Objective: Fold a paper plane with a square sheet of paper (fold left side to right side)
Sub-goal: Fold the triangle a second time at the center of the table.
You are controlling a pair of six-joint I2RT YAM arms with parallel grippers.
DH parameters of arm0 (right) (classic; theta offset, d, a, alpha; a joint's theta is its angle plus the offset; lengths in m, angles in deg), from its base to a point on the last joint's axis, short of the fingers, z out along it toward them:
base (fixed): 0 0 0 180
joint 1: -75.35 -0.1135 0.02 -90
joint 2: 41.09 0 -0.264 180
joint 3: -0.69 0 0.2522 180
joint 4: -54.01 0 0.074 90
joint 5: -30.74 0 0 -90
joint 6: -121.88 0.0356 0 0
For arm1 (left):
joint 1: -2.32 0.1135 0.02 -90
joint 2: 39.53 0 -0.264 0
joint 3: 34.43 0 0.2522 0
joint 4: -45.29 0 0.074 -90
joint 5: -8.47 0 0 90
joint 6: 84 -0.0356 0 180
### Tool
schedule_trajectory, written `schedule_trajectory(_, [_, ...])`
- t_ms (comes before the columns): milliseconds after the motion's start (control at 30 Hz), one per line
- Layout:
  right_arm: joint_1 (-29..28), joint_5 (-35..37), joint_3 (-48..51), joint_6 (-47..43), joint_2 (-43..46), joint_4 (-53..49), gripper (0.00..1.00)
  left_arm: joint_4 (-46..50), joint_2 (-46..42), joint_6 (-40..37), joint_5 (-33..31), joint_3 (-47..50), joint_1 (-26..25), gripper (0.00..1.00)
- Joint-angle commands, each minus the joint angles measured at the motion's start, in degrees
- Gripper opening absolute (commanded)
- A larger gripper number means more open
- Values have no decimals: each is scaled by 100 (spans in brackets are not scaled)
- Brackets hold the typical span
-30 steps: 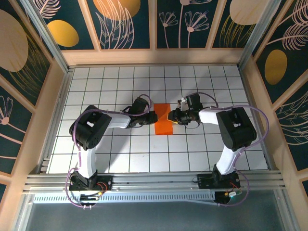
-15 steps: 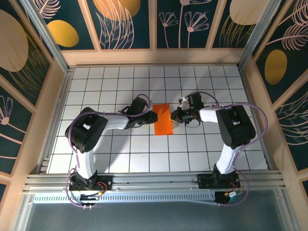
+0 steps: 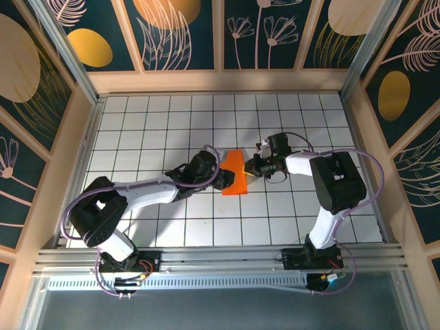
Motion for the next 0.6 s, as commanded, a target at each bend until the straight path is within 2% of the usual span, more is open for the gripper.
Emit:
schedule_trajectory(0, [31,-61,-102,136,193,-234,0,486,45,-606,-842,-104,-457,54])
schedule_trajectory(267, [29,-8,-152,197,277,-313,0,1133,1002,-1202,-2047,-1074,-1326,67])
schedule_trajectory(567, [36,-34,-149,179,259,-333,0,1605,1929,-1350,-2959,-1889,-1504,72])
